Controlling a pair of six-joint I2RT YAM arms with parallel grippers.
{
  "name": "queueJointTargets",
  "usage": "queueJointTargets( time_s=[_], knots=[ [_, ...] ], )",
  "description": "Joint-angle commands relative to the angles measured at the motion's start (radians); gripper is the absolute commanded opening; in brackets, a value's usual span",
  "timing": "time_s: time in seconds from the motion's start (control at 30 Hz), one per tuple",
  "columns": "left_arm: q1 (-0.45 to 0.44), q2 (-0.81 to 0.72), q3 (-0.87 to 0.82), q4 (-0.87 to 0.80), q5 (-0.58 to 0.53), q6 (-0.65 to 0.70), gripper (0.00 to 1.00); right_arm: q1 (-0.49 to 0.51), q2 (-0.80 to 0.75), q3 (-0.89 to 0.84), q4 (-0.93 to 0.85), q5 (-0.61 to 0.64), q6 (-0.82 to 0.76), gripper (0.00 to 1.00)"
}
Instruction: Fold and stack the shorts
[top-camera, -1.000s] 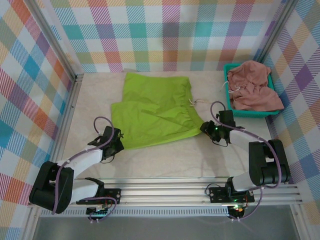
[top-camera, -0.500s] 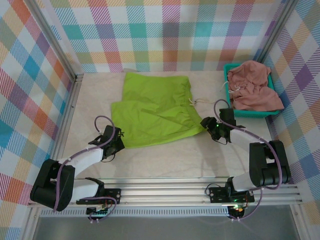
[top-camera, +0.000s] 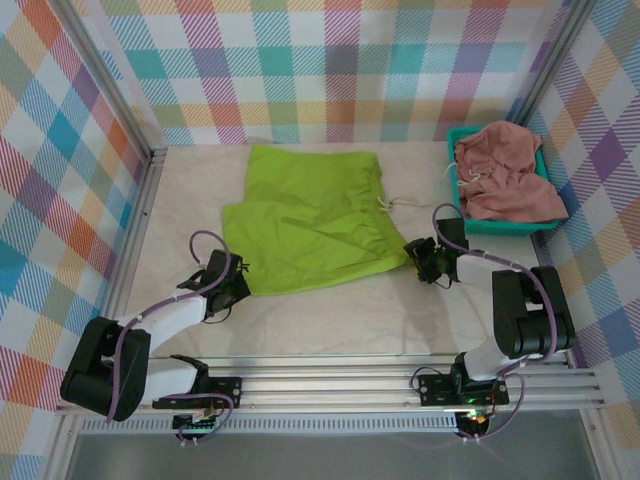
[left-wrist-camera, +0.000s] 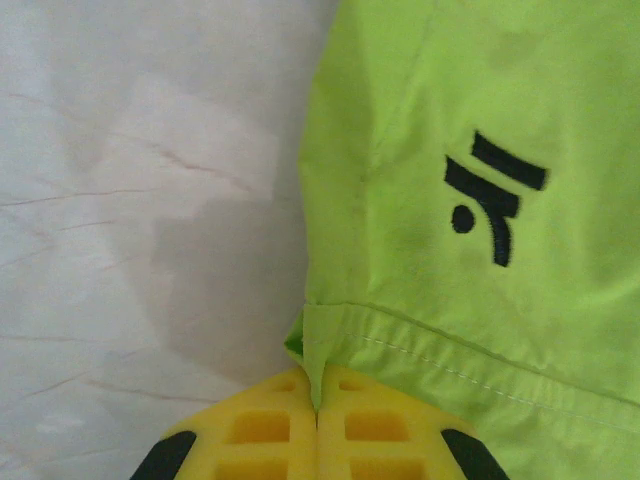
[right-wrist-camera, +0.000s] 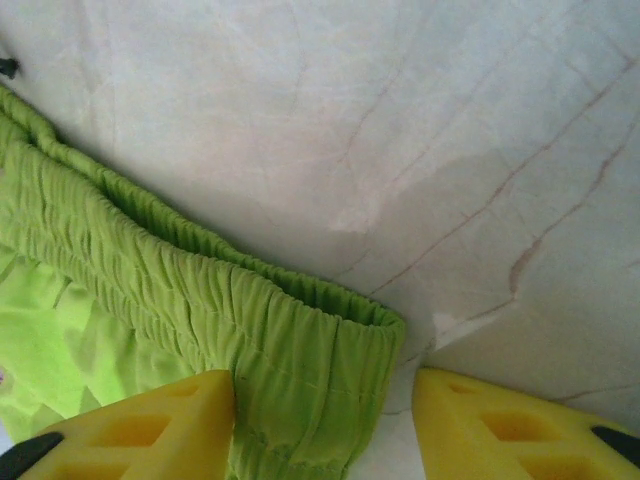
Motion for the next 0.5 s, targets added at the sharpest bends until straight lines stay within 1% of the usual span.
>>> queueJointTargets(
  time_s=[0.0,0.27,0.47],
  knots=[
    [0.008,0.015,0.020,0.100,0.052,0.017,0.00,-0.002,0.042,0.029,0.063,-0.023,0.051,0.48],
    [0.008,0.017,0.022,0.100,0.053,0.022,0.00,0.000,0.071,0.051,0.104,-0.058,0.075,0.39],
    [0.008,-0.010,0.029,0.092,0.054,0.018,0.00,0.000,0.068,0.067,0.099,-0.054,0.075,0.18]
  ],
)
